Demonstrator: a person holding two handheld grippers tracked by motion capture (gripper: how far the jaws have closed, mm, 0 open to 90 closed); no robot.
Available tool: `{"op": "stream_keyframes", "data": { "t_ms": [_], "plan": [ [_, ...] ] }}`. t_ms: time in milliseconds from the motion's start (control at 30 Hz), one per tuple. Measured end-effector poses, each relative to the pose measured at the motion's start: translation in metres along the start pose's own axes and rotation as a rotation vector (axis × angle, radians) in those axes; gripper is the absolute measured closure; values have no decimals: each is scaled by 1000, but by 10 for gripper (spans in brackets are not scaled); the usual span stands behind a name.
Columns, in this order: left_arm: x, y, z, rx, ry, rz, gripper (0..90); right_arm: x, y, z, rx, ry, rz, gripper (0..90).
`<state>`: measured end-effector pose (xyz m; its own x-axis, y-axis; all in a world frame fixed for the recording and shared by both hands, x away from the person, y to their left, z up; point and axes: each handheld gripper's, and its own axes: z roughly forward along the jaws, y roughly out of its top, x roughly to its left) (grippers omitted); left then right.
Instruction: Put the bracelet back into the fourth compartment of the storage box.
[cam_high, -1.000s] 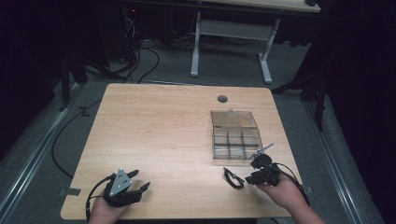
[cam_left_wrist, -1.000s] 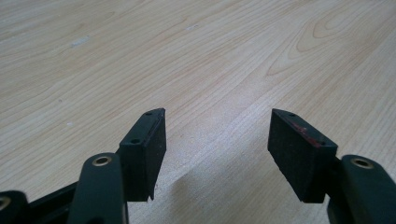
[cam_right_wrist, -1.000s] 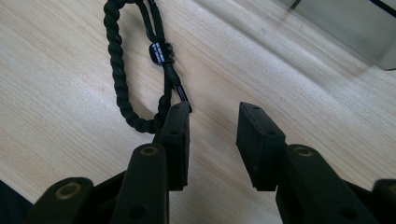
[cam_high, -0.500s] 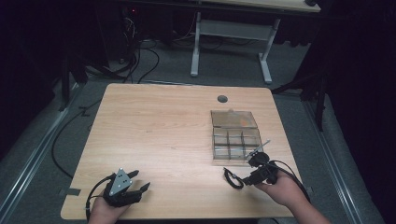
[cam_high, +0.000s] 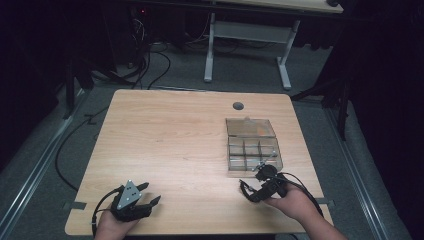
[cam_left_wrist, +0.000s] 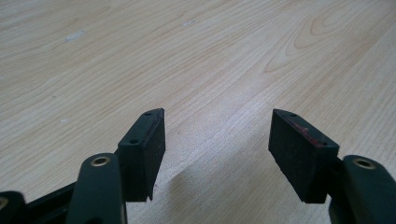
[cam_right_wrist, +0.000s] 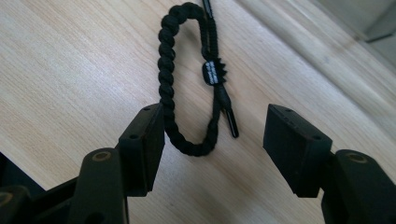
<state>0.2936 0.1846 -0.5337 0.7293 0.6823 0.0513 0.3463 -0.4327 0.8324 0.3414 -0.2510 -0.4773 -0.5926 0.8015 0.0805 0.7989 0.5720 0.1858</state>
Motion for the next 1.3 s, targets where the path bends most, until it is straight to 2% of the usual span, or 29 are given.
{"op": "stream_keyframes", "data": {
  "t_ms": [67, 100, 167, 200, 400, 433, 600, 633, 733, 833, 1000, 1167, 1300],
  "plan": [
    [0, 0, 0, 2, 0, 2, 369, 3, 3, 3, 11, 0, -12, 397],
    [0, 0, 0, 3, -1, 3, 369, 4, 5, 5, 12, -5, -37, 398],
    [0, 0, 0, 3, -1, 2, 369, 4, 7, 5, 14, -8, -44, 400],
    [-1, 0, 0, 2, -1, 1, 369, 7, 9, 6, 28, -3, -13, 402],
    [0, 0, 0, 4, -3, 5, 369, 11, 13, 12, 53, -13, -32, 414],
    [0, 0, 0, 5, -4, 5, 369, 9, 16, 14, 45, -17, -96, 422],
    [-1, 0, 0, 6, -3, 6, 369, 15, 18, 15, 56, -31, -51, 448],
    [-1, 0, 0, 6, -2, 6, 370, 13, 20, 16, 51, -32, -96, 476],
    [-1, 0, 0, 7, -2, 6, 369, 14, 20, 16, 57, -37, -100, 494],
    [-1, 0, 0, 8, -2, 6, 370, 14, 21, 18, 57, -41, -101, 558],
    [-1, 0, 1, 9, -1, 7, 370, 15, 21, 17, 61, -50, -100, 605],
    [-1, 0, 1, 10, 1, 8, 370, 14, 21, 17, 65, -62, -120, 696],
    [-1, 0, 1, 10, 1, 9, 370, 13, 22, 17, 68, -65, -134, 706]
  ]
}}
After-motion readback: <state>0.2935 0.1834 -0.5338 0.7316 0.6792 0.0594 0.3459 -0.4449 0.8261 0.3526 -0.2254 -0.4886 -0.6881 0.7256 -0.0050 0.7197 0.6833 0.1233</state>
